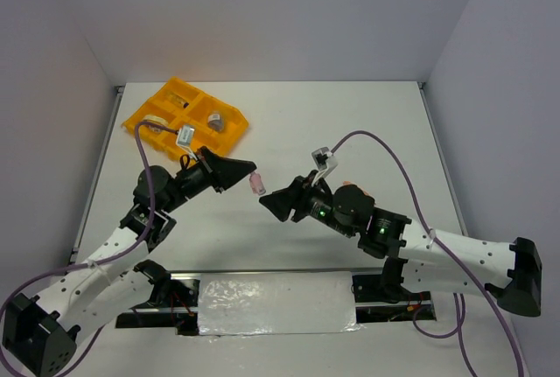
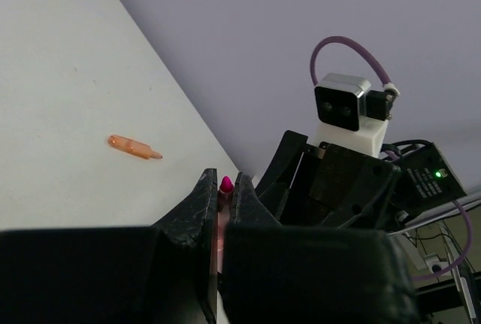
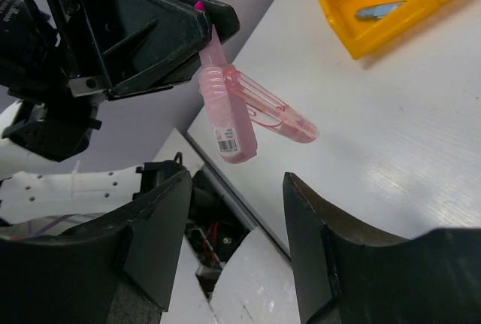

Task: Sort the stationery into containers
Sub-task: Close the pen cap on the pen.

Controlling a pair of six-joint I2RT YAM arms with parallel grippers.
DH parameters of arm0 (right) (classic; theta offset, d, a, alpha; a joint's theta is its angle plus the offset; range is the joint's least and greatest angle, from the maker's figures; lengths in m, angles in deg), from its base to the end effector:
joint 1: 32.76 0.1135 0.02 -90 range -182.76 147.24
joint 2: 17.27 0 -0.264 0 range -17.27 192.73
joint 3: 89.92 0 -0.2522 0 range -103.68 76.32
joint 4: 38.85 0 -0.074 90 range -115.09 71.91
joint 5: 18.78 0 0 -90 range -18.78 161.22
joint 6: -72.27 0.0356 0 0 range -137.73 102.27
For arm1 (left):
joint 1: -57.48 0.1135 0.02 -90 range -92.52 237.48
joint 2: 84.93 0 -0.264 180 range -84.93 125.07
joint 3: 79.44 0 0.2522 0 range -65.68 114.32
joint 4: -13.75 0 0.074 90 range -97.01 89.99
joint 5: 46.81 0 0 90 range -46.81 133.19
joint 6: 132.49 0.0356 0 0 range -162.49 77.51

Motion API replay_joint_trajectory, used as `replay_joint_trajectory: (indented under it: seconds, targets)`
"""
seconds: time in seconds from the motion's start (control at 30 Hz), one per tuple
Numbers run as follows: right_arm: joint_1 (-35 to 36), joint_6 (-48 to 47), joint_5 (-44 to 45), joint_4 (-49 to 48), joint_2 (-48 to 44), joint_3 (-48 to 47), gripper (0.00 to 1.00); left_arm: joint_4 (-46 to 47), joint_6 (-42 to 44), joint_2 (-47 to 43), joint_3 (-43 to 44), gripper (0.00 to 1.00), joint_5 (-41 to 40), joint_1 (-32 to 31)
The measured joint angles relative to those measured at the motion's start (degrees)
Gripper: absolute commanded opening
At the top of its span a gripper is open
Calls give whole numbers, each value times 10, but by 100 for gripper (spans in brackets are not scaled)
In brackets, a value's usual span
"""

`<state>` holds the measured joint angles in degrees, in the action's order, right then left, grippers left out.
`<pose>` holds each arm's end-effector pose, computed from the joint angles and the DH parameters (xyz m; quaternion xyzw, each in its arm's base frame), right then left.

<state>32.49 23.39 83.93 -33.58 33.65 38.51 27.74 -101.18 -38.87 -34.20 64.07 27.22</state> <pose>0.0968 0.1912 0.3125 -0.0793 0.7301 0.4907 0.4689 0.1607 -0.1084 0.3244 -0.0124 0.6272 -0.6202 0.4710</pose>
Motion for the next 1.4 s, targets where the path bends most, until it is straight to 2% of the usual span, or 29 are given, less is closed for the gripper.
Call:
replay_joint_trajectory:
  seconds: [0.07,0.4,0.53,0.67,0.7,0.73,0.8,0.9,0.93,1.0,1.07,1.1,1.17,1.2,1.23,1.27,1.4]
  targets:
    - [-5,4,-15,-12,2,0,55,10,-1,-2,0,0,5,0]
    - [-33,21,-90,-71,40,0,51,46,-16,-2,-1,0,26,0]
    - [-58,26,-120,-101,52,0,44,58,-22,-2,-8,0,35,0]
    - [-72,24,-146,-132,56,0,42,49,-23,-2,-10,0,35,0]
    - [-72,21,-151,-137,56,0,39,46,-24,-2,-10,0,35,0]
    - [-72,18,-155,-138,57,0,28,46,-26,-2,-10,0,35,0]
    - [-74,14,-165,-140,60,0,18,44,-28,-5,-10,0,36,0]
    - [-74,15,-177,-149,67,0,14,39,-29,-7,-10,0,36,0]
    - [-75,16,-179,-151,70,0,6,36,-29,-8,-10,1,35,0]
    - [-76,19,-181,-152,72,0,0,30,-27,-9,-9,3,34,0]
    - [-76,21,-181,-151,74,0,0,19,-24,-9,-8,13,32,1]
    - [-76,21,-181,-150,74,0,0,14,-21,-10,-6,38,31,1]
    - [-76,21,-183,-149,75,0,0,-10,-3,-14,2,67,21,0]
    - [-76,21,-185,-148,74,0,0,-29,4,-16,7,87,12,0]
    - [-76,20,-186,-146,73,0,0,-49,14,-20,13,96,0,0]
    - [-76,19,-185,-144,73,0,0,-68,21,-22,19,99,-10,0]
    - [-76,14,-160,-110,55,0,0,-187,42,-33,80,99,-77,0]
